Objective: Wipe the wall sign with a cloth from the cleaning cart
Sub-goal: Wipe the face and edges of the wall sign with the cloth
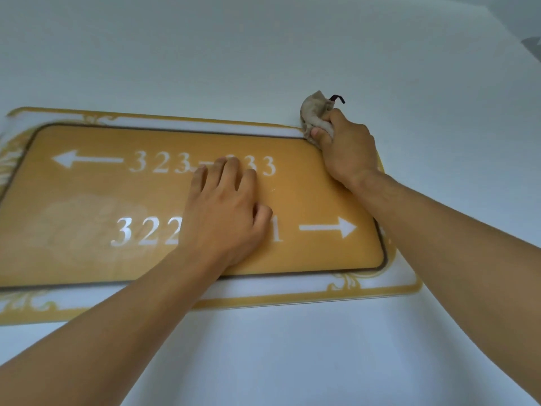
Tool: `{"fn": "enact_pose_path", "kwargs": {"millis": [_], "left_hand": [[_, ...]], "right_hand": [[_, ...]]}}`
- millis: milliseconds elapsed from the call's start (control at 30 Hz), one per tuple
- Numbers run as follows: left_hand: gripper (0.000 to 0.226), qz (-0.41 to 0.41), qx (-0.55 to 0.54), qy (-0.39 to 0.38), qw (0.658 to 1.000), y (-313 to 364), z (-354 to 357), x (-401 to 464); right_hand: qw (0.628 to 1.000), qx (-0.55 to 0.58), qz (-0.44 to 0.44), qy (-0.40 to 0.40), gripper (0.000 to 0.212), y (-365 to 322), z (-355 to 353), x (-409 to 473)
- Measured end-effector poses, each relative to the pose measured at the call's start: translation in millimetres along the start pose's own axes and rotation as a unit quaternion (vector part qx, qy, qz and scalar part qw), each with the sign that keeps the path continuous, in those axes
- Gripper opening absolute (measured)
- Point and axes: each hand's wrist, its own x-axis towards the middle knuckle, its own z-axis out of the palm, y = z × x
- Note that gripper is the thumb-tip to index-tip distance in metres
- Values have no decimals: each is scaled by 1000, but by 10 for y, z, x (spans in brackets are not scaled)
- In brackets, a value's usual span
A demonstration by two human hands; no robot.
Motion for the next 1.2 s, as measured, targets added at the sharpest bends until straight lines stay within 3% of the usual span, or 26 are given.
{"fn": "enact_pose_path", "kwargs": {"millis": [167, 333, 600, 733, 1000, 1200], "left_hand": [[61, -21, 0, -4, 1000, 59, 33, -56], [69, -36, -2, -35, 999, 124, 37, -240], [71, 2, 18, -123, 992, 143, -237, -610], [67, 28, 30, -143, 989, 24, -418, -741], [59, -25, 18, -90, 995, -564, -553, -773], [58, -6, 9, -68, 998, -929, -513, -1043]], "right_hand": [[997, -9, -76, -12, 29, -79, -78, -463], [994, 13, -92, -63, 33, -169, -184, -1099], [978, 15, -167, -125, 37, -364, -424, -2293], [980, 111, -84, -145, 28, -358, -568, -2334], [983, 73, 164, 24, 29, -307, -307, -1463], [991, 33, 127, 18, 30, -777, -39, -1614]]}}
